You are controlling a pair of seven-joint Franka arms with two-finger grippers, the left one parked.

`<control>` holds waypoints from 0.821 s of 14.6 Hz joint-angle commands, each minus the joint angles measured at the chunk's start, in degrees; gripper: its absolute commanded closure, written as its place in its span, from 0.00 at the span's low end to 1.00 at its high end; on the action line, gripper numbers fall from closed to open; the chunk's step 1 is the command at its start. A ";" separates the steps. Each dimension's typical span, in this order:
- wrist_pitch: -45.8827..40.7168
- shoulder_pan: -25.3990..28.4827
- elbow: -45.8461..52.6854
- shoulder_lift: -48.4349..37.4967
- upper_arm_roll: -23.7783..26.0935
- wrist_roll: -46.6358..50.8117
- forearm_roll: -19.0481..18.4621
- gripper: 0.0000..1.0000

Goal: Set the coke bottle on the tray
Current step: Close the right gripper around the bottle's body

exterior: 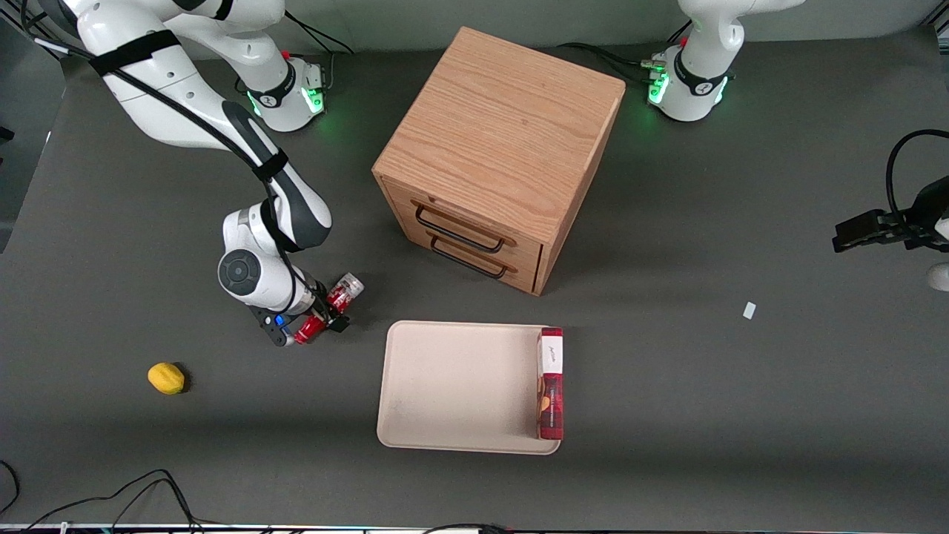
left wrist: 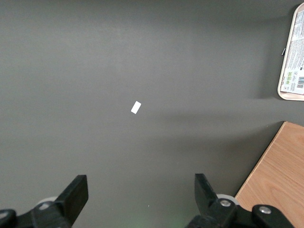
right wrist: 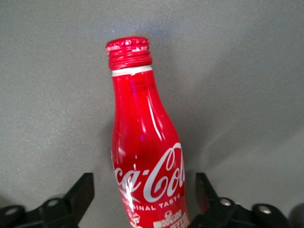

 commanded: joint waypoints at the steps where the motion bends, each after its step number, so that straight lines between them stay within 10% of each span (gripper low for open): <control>1: 1.82 -0.15 -0.72 0.15 0.11 1.09 -1.52 0.27; 7: 1.74 -0.15 -0.54 -0.11 0.11 0.82 -1.52 0.78; 12: -5.70 -0.06 4.44 -3.45 0.11 -1.36 -1.52 0.85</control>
